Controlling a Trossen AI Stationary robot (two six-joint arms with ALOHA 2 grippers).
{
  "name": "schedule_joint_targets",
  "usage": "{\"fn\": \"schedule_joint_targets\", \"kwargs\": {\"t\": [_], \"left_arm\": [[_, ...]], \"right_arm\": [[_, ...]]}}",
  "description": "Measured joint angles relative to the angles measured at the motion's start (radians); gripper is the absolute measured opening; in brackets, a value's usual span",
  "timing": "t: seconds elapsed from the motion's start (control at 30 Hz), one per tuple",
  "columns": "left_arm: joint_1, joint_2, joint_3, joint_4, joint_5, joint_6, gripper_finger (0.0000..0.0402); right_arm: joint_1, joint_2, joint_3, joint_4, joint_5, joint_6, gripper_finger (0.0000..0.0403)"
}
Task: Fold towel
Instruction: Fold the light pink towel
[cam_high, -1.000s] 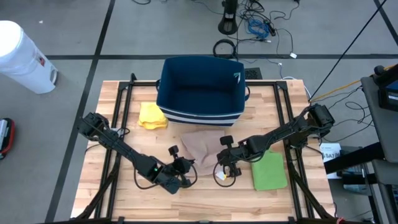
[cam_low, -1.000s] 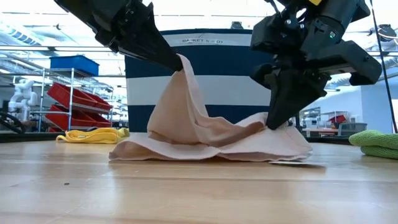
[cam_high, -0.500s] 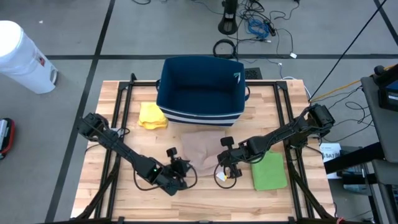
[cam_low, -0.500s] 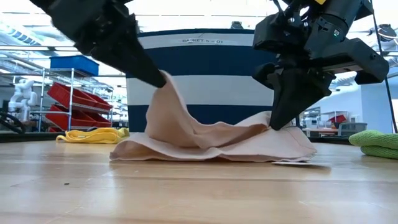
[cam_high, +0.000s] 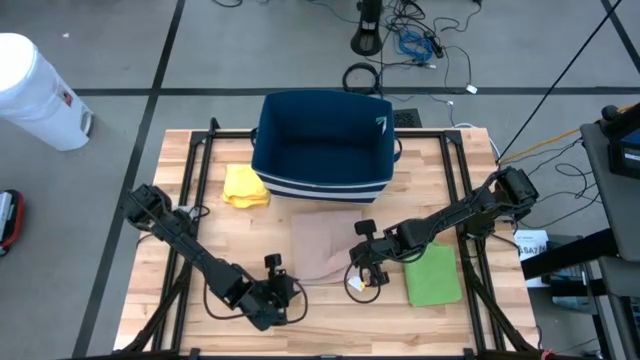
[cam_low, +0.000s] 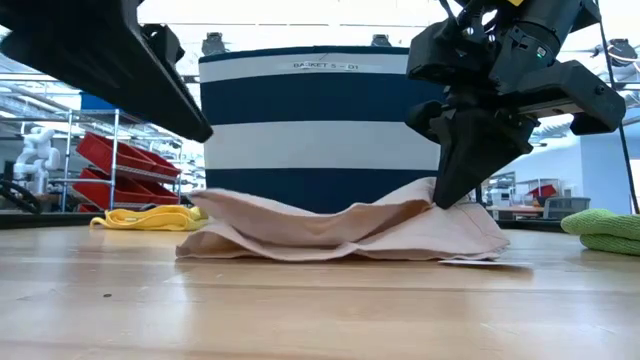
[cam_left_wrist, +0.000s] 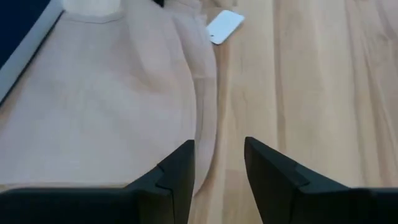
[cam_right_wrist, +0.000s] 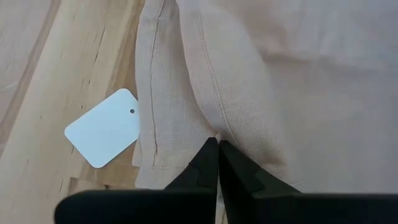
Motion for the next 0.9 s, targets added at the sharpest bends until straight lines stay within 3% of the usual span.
{"fn": "schedule_joint_targets", "kwargs": {"t": [0.23, 0.57, 0.73, 0.9], "left_arm": [[-0.007, 0.000, 0.000, 0.047, 0.151, -0.020, 0.0139], [0.106, 0.016, 0.003, 0.103, 0.108, 0.094, 0.0121], [0.175, 0.121, 0.002, 0.111, 0.243, 0.141, 0.0113], [0.175, 0.164, 0.001, 0.143, 0.238, 0.141, 0.0112]], "right_arm": [[0.000, 0.000, 0.000, 0.000, 0.000, -0.001, 0.0000], [0.000, 0.000, 0.000, 0.002, 0.001, -0.001, 0.0000], [0.000, 0.000, 0.000, 0.002, 0.001, 0.001, 0.0000], [0.000, 0.000, 0.000, 0.001, 0.001, 0.002, 0.0000]]}}
